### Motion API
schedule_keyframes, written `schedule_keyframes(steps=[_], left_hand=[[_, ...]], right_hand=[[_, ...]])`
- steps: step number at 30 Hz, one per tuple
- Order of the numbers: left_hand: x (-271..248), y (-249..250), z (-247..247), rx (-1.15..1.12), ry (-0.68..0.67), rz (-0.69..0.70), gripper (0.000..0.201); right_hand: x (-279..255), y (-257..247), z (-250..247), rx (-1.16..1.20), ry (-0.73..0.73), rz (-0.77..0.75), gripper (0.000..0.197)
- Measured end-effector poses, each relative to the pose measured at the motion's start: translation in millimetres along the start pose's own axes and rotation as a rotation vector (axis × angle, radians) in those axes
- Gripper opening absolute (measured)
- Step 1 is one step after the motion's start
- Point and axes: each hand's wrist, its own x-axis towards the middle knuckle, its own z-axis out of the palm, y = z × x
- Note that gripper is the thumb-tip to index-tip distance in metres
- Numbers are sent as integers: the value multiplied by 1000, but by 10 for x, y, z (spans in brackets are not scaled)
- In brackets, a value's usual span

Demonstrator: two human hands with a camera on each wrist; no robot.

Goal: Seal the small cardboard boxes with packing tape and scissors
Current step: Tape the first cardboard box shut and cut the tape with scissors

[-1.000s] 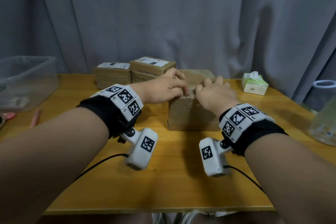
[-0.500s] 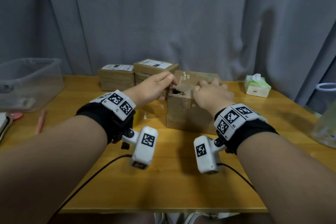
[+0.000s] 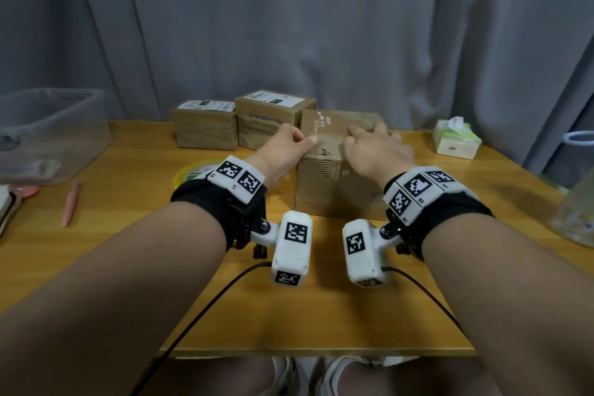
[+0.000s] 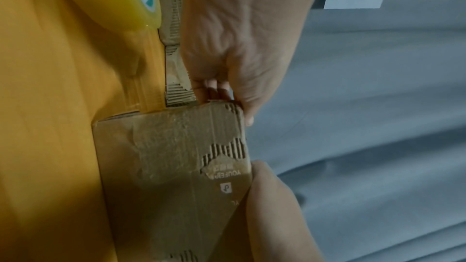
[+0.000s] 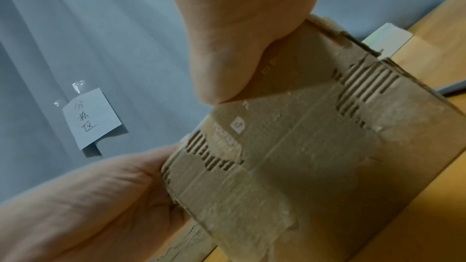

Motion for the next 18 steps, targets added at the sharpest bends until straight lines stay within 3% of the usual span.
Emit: schedule_keyframes(steps=[2,5,7,11,15,18], left_hand=[[15,0,16,40,5,17,22],[3,15,-14,98,2,33,19],[-39,45,-88,68,-13,33,19],[-178,24,-387,81,-1,24,21],[-280,-135,-706,520,43,74,18],[-343,-293,-836,871,-46,4,40]], right_hand=[[-11,-11,17,-9,0,-9,61],[0,-74,38,-66,-54,-5,98],[24,-113,18,-82,-89,11,105],[28,-120,-20,-15,-49,-39,75],[-78,-212,60,143,227,-180,51],[-184,-352,130,161,325,-315,31]])
